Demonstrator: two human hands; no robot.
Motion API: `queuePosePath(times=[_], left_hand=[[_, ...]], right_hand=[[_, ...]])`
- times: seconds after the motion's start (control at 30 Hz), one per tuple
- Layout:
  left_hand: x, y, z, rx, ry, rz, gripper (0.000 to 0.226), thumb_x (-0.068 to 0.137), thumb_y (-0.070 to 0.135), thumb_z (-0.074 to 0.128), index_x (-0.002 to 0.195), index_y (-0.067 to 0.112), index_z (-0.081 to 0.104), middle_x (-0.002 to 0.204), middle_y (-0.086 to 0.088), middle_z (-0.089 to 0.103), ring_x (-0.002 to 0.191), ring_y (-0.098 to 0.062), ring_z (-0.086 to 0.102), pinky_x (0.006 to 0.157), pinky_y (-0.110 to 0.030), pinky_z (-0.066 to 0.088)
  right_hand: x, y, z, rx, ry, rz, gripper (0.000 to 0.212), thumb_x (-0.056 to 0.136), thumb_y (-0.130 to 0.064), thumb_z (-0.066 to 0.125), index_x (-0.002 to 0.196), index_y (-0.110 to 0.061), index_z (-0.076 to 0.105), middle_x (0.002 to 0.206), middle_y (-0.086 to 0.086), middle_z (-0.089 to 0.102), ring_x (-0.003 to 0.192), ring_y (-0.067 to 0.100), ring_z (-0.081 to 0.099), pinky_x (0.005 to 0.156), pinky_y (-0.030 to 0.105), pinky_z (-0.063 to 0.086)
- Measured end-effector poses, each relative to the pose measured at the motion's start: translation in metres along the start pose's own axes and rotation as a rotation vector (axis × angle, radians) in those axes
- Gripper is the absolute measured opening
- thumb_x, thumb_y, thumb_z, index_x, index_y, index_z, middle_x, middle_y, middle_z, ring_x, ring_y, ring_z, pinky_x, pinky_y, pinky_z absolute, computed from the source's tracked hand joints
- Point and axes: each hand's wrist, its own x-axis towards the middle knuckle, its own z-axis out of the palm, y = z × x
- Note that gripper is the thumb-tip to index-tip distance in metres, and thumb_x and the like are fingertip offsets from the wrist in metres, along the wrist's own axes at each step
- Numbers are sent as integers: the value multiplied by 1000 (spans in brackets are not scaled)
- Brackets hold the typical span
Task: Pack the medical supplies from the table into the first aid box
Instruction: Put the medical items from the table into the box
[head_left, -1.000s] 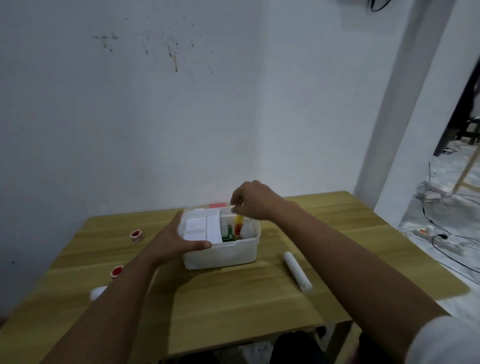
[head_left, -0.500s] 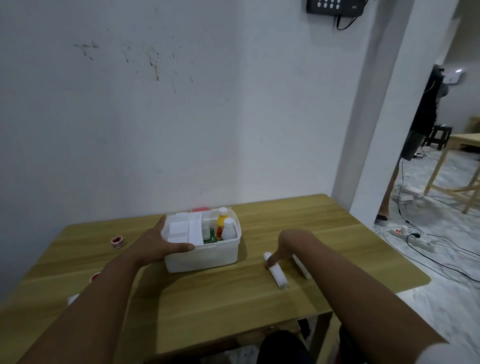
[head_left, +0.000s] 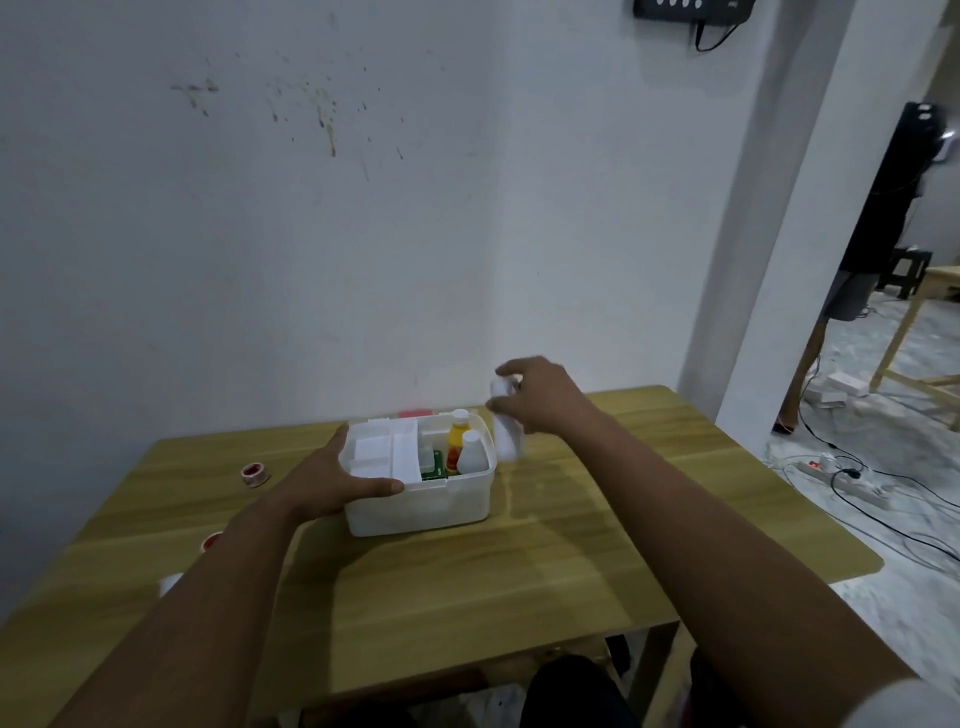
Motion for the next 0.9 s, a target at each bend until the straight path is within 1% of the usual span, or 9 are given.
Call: queuePosePath(times=[0.1, 0.2, 0.27, 0.37, 0.5, 0.63, 0.73, 0.8, 0.9], left_hand=[[0, -1, 0, -1, 5, -5, 131, 39, 76, 88, 151, 39, 32, 136, 7, 53, 121, -23, 52, 93, -45, 56], [1, -2, 1, -1, 17, -5, 126, 43, 73, 89, 150, 39, 32, 134, 8, 53, 120, -23, 52, 92, -45, 57], [0, -1, 2, 0, 27, 1, 122, 45, 70, 90, 149, 40, 34, 134, 8, 54, 118, -21, 53, 90, -43, 57], [0, -2, 1, 4, 24, 4, 121, 46, 70, 90, 149, 41, 34, 136, 9, 54, 117, -19, 53, 87, -39, 58], [2, -3, 1, 53, 28, -20, 129, 45, 74, 88, 154, 37, 28, 143, 6, 51, 122, -23, 51, 92, -43, 56], [2, -2, 3, 36, 41, -6, 117, 56, 61, 91, 152, 36, 30, 133, 7, 52, 116, -22, 51, 91, -42, 56], [2, -1, 3, 20, 34, 2, 115, 58, 57, 92, 152, 35, 31, 130, 7, 52, 115, -21, 52, 87, -39, 57], [3, -2, 3, 11, 34, 0, 116, 56, 58, 92, 152, 36, 31, 132, 6, 53, 116, -22, 52, 87, -39, 57], [3, -3, 2, -3, 41, -15, 118, 52, 62, 93, 151, 36, 33, 131, 7, 55, 115, -21, 55, 89, -41, 57]], right_hand=[[0, -12, 8, 70, 86, -53, 59, 85, -32, 80, 139, -15, 64, 138, 7, 65, 119, 23, 66, 96, 44, 58], [-6, -5, 34, 54, 104, -44, 58, 86, -33, 79, 140, -15, 63, 139, 6, 66, 122, 21, 65, 103, 35, 53], [-11, 2, 50, 74, 142, -36, 58, 88, -34, 78, 140, -16, 62, 139, 6, 66, 124, 21, 63, 105, 34, 50], [-15, 10, 66, 107, 214, -40, 57, 89, -37, 75, 141, -20, 60, 133, 8, 65, 120, 23, 63, 102, 37, 50], [-23, 12, 78, 29, 267, -155, 51, 90, -38, 73, 137, -23, 59, 128, 3, 62, 110, 21, 64, 90, 32, 50], [-31, 24, 95, -102, 265, -227, 45, 87, -43, 70, 127, -25, 62, 126, -5, 63, 103, 21, 67, 85, 39, 56], [-37, 34, 102, -91, 276, -263, 45, 88, -47, 66, 129, -31, 58, 131, -11, 65, 106, 16, 67, 90, 41, 53], [-39, 38, 103, -83, 321, -330, 42, 93, -46, 62, 133, -32, 60, 137, -13, 65, 111, 12, 68, 93, 41, 52], [-43, 47, 108, -198, 355, -377, 41, 102, -46, 47, 135, -29, 65, 141, -7, 65, 126, 12, 63, 105, 50, 44]])
